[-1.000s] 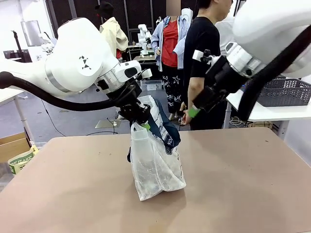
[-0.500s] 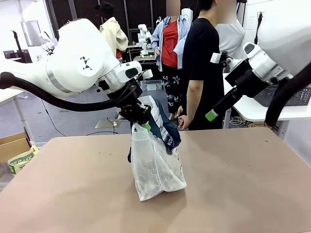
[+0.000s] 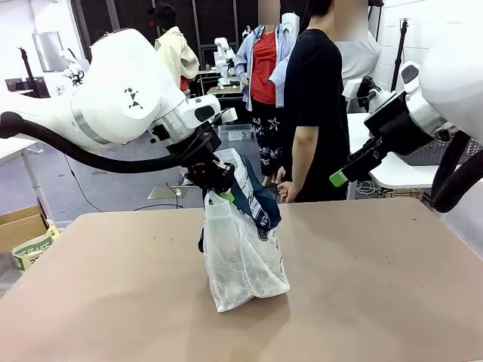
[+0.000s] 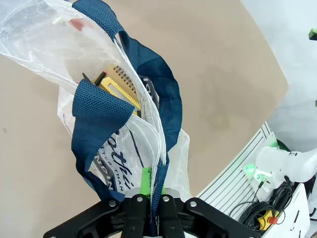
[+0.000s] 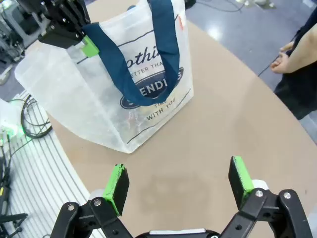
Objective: Transfer purchased items from the store into the shopping bag.
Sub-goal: Move the Reusable shopping bag to the right side of the table.
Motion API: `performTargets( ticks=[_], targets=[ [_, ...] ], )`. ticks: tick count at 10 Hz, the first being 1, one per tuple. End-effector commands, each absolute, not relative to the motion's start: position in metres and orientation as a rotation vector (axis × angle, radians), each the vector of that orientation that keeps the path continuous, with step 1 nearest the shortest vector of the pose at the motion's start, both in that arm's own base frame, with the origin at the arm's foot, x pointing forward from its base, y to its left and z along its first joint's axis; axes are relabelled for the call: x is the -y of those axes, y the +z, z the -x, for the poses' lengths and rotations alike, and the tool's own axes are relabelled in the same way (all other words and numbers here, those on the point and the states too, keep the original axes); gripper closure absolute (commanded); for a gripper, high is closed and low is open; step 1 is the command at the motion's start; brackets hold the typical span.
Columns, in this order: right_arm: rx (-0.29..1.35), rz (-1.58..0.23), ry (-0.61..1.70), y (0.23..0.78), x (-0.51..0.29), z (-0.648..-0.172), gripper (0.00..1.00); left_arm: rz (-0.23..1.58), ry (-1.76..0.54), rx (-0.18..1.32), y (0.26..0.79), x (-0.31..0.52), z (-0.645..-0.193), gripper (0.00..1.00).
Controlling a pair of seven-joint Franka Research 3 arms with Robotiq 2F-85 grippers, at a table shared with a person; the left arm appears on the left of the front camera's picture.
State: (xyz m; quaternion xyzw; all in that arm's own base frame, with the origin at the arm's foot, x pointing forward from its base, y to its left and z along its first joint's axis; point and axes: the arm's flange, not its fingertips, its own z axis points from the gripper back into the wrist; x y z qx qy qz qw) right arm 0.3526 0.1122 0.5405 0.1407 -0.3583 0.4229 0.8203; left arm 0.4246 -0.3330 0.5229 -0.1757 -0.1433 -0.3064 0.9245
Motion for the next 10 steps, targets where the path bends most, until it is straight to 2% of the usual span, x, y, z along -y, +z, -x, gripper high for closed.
performTargets(
  ticks=[1,10],
  targets=[
    [0.733,-0.327,0.911,0.5374,-0.1141,-0.3549,0.0,0.366,-0.629,0.299,0.5251,0.3316,-0.4243,1.0],
    [0.733,-0.327,0.911,0.5374,-0.1141,-0.3549,0.0,0.366,-0.629,0.299,0.5251,0.3316,-0.4243,1.0]
  ],
)
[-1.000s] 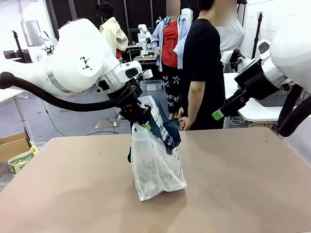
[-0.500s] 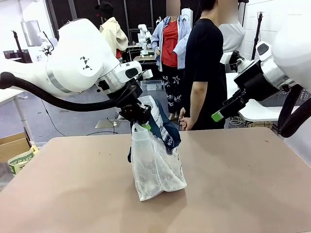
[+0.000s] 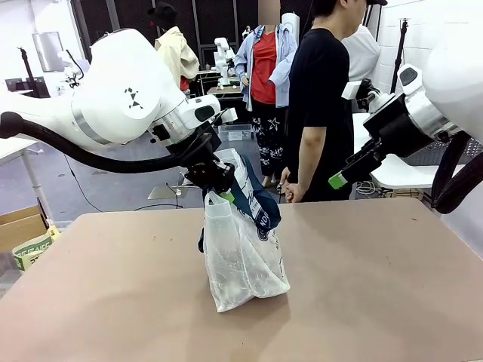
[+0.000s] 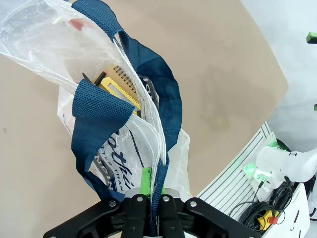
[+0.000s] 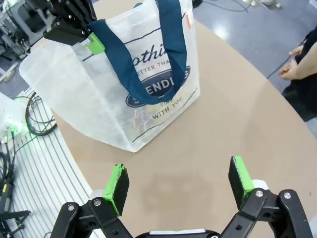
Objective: Transfer purchased items from the store into the shopping bag.
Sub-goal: Move the Reusable shopping bag to the right side of the table.
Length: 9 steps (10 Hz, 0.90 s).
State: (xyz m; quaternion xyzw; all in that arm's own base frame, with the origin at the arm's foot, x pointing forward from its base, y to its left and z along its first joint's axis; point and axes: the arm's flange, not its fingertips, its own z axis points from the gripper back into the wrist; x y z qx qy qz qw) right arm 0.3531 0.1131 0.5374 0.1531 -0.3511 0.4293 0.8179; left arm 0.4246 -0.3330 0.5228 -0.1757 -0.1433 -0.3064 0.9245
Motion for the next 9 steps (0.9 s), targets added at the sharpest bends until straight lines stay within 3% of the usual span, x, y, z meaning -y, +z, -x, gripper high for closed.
performTargets(
  ticks=[1,4,9],
  targets=[
    [0.733,-0.327,0.911,0.537,-0.114,-0.355,0.0,0.366,-0.629,0.299,0.525,0.332,-0.424,1.0],
    [0.733,-0.327,0.911,0.537,-0.114,-0.355,0.0,0.36,-0.629,0.294,0.523,0.333,-0.425,1.0],
    [0.733,-0.327,0.911,0.537,-0.114,-0.355,0.0,0.061,-0.77,0.314,0.576,0.35,-0.466,1.0]
  ],
)
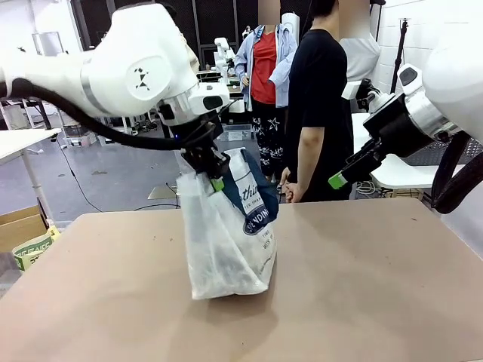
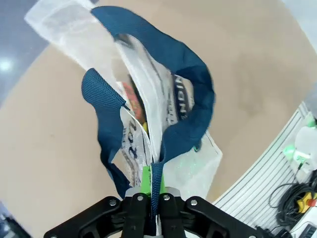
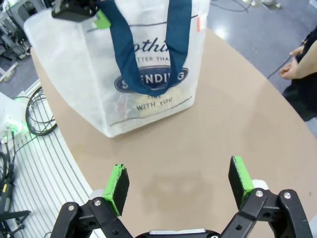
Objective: Transfer purchased items from the store into the shopping bag.
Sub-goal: Move the Reusable shopping bag to the right side of the table.
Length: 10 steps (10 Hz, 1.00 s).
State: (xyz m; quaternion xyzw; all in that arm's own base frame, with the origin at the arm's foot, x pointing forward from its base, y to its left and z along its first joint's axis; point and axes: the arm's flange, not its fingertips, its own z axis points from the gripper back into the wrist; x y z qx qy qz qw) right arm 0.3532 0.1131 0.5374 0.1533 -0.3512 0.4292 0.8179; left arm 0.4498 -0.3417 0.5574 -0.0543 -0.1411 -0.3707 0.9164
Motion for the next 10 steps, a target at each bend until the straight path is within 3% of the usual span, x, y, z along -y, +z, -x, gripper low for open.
performTargets(
  ticks=[1,10],
  targets=[
    [0.733,-0.327,0.911,0.537,-0.114,-0.355,0.0,0.035,-0.778,0.31,0.586,0.346,-0.475,1.0],
    [0.733,-0.327,0.911,0.537,-0.114,-0.355,0.0,-0.15,-0.728,0.451,0.679,0.204,-0.52,1.0]
  ],
)
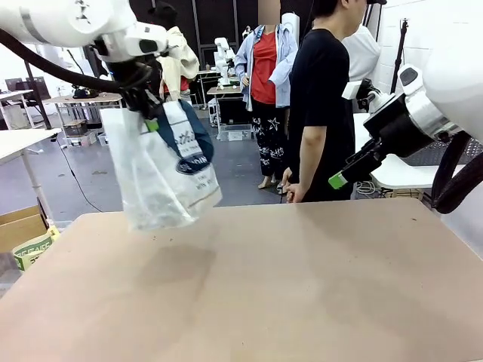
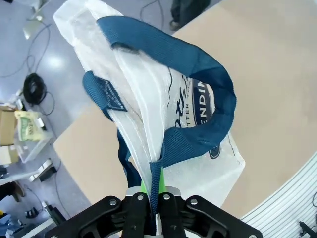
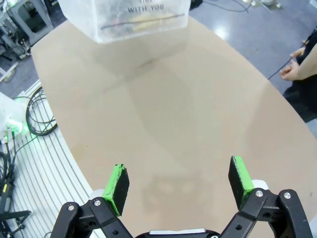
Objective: Transfer purchased items from the store into the shopping bag.
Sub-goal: Move the Reusable shopping bag to the right side of the table.
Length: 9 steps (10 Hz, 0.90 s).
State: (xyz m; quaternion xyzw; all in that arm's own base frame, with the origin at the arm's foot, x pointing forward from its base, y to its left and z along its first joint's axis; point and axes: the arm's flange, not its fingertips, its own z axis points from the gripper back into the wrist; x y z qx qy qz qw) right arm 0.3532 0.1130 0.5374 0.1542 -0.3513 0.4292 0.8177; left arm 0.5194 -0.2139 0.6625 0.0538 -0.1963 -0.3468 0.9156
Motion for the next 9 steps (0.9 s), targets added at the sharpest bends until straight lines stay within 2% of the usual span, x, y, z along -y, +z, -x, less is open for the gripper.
performTargets(
  ticks=[1,4,7,8,9],
  targets=[
    [0.733,-0.327,0.911,0.537,-0.114,-0.355,0.0,-0.173,-0.711,0.473,0.684,0.185,-0.524,1.0],
    [0.733,-0.327,0.911,0.537,-0.114,-0.355,0.0,-0.231,-0.747,0.523,0.686,0.131,-0.539,1.0],
    [0.733,-0.327,0.911,0.537,-0.114,-0.355,0.0,-0.224,-0.767,0.445,0.686,0.096,-0.54,1.0],
    [0.733,-0.327,0.911,0.537,-0.114,-0.355,0.0,-0.167,-0.761,0.444,0.68,0.096,-0.534,1.0],
    [0.733,-0.327,0.911,0.537,-0.114,-0.355,0.0,-0.227,-0.751,0.439,0.677,0.102,-0.549,1.0]
  ],
)
